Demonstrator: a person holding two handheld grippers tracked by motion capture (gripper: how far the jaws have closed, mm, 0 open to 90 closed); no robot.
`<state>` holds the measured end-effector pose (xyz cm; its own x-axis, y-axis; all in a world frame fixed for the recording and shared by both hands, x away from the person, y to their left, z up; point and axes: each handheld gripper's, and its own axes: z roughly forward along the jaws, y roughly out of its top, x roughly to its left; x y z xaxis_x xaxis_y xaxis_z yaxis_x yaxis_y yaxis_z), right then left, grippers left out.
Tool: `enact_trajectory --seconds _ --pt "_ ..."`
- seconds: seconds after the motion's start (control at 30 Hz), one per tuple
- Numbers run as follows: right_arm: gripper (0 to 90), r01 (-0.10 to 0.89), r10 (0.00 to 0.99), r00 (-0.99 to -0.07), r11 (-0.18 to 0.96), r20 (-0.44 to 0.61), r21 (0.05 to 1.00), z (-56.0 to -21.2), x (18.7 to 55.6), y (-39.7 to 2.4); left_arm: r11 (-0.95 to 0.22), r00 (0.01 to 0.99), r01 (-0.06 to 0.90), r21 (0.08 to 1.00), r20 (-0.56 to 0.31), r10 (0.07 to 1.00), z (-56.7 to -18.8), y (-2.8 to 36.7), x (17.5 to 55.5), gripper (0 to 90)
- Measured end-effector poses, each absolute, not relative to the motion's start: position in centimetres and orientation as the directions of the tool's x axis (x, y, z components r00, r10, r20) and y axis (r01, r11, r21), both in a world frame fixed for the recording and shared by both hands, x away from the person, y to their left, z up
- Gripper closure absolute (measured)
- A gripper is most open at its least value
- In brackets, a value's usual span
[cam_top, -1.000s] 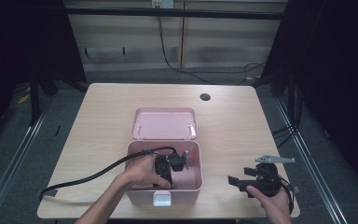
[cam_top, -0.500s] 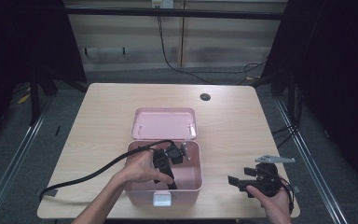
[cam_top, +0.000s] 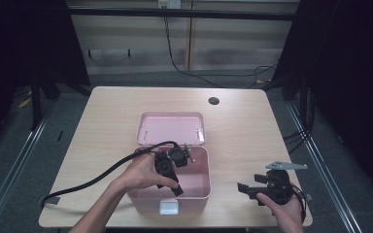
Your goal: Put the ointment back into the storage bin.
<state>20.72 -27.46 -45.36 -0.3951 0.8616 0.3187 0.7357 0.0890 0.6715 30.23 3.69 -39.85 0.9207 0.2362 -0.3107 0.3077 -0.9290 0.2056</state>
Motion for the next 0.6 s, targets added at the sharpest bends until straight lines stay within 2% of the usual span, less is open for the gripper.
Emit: enact_trajectory --seconds 0.33,0.6 --pt "15.7 0.736 0.862 -0.395 0.089 0.319 0.671 -45.4 20.7 -27.4 -0.937 0.939 0.264 0.229 -0.281 0.196 -38.0 4.8 29.5 55.6" --pt "15.6 0.738 0.862 -0.393 0.088 0.320 0.670 -45.4 20.7 -27.4 -0.932 0.947 0.263 0.249 -0.252 0.200 -36.4 5.9 29.3 54.2"
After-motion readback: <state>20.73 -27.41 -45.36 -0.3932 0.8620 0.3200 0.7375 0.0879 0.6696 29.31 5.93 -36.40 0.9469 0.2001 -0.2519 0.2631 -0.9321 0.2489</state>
